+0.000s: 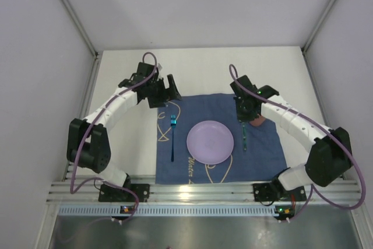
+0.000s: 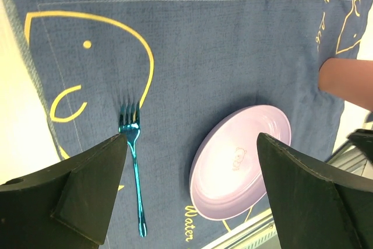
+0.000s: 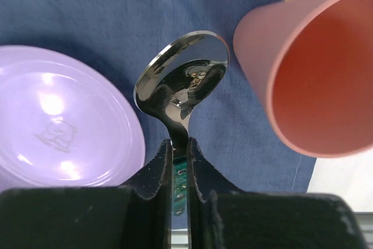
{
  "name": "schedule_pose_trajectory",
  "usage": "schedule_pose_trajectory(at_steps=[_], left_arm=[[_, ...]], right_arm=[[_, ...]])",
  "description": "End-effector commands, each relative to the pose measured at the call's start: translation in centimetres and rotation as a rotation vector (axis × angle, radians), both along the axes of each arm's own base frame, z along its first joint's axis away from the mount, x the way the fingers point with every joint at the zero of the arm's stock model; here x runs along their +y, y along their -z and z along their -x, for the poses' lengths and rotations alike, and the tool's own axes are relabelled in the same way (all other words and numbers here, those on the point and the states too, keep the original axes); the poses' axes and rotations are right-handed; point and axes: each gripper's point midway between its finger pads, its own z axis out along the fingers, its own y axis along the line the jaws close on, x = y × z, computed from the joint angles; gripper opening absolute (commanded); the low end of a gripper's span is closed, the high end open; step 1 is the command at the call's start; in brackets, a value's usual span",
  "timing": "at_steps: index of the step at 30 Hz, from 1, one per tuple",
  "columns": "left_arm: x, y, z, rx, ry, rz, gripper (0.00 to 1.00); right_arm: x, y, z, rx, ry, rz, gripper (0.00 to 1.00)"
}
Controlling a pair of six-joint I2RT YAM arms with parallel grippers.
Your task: Set the dinner table for one person
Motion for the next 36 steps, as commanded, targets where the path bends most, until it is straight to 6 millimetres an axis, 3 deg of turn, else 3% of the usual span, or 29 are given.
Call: schedule_pose_trajectory(at_steps=[1,7,16,19,21,24,29,36], left_arm=[[0.6,-0.9,1.0,-0.015,-0.047,-0.006,0.98],[1.3,-1.4,2.3,-0.020,-0.086,-0.013,0.98],[2.6,-1.9,3.9,-0.021,-0.119,-0.042,0.98],[2.8,-1.7,4.4,-0.017,-0.126,-0.040,0.98],[2.8,-1.7,4.5,-0.020,-0.128,-0.037,0.98],[3.0,-1.8,4.7,-0.032,-0.129,-0.042,0.98],[3.4,-2.2,4.8,-0.052,-0.119,-0.061,0.98],[3.1,-1.2,5.1,-0.034,-0.087,-0.061,0.98]], right_arm=[[1.4,1.7,-0.5,-0.014,-0.027,-0.042,0.00],[0.8,5.8,0.7,0.065,-0.037,-0.004,0.00],[-0.1,8.0,1.9,0.101,-0.006,0.023,0.00],[-0.3,7.9,2.0,0.099,0.003,0.029,0.04],[-0.4,7.8,2.1,0.102,0.004,0.031,0.14],[-0.4,7.3,2.3,0.095,0.013,0.020,0.37],[-0.9,6.4,2.8,0.088,0.031,0.020,0.45],[-1.6,3.8,3.7,0.015,0.070,-0.020,0.48]])
